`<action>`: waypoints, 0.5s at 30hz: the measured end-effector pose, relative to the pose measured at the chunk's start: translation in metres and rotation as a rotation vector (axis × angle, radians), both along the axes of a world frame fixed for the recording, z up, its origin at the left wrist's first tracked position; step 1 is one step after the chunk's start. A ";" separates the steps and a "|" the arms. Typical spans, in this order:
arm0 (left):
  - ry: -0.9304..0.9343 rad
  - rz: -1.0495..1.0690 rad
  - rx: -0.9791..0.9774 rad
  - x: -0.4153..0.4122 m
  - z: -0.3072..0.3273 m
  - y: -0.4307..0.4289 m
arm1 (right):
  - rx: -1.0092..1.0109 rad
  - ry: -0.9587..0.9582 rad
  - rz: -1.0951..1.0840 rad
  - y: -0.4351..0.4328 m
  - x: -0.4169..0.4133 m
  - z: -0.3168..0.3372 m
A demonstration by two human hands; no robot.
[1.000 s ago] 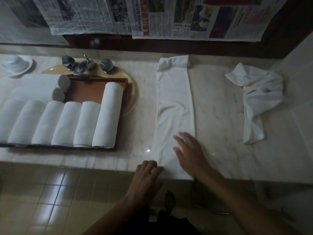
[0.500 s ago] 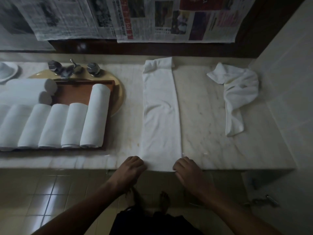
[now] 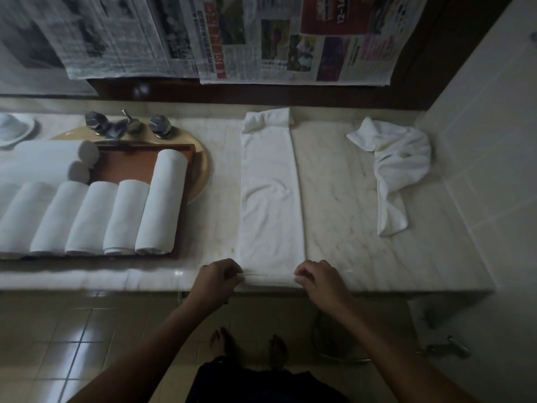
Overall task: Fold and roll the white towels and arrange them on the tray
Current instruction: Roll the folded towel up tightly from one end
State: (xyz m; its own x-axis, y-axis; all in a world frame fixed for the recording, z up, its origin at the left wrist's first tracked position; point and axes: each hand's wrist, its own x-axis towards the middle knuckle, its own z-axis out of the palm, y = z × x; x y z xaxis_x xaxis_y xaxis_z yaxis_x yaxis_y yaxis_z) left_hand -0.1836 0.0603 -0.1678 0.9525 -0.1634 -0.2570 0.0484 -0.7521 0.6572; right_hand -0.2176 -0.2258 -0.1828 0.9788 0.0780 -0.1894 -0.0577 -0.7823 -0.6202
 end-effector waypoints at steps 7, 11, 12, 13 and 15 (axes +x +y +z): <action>-0.024 0.038 0.106 0.002 -0.008 -0.014 | -0.105 -0.177 0.042 0.013 0.001 -0.006; -0.275 -0.254 0.197 -0.008 -0.013 -0.021 | -0.124 -0.234 0.140 0.021 -0.004 -0.013; -0.314 -0.348 0.242 -0.011 -0.017 -0.021 | -0.144 -0.239 0.160 0.023 -0.006 -0.015; -0.346 -0.410 0.271 -0.014 -0.021 -0.021 | -0.158 -0.245 0.177 0.024 -0.008 -0.016; -0.369 -0.475 0.295 -0.018 -0.026 -0.017 | -0.168 -0.249 0.213 0.022 -0.011 -0.018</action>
State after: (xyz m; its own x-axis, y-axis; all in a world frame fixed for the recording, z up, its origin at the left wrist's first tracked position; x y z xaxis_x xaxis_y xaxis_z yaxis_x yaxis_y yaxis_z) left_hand -0.2011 0.0429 -0.1937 0.8285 -0.5594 -0.0264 -0.5209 -0.7871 0.3303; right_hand -0.2282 -0.2041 -0.2011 0.9617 0.2729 0.0248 0.2538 -0.8528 -0.4563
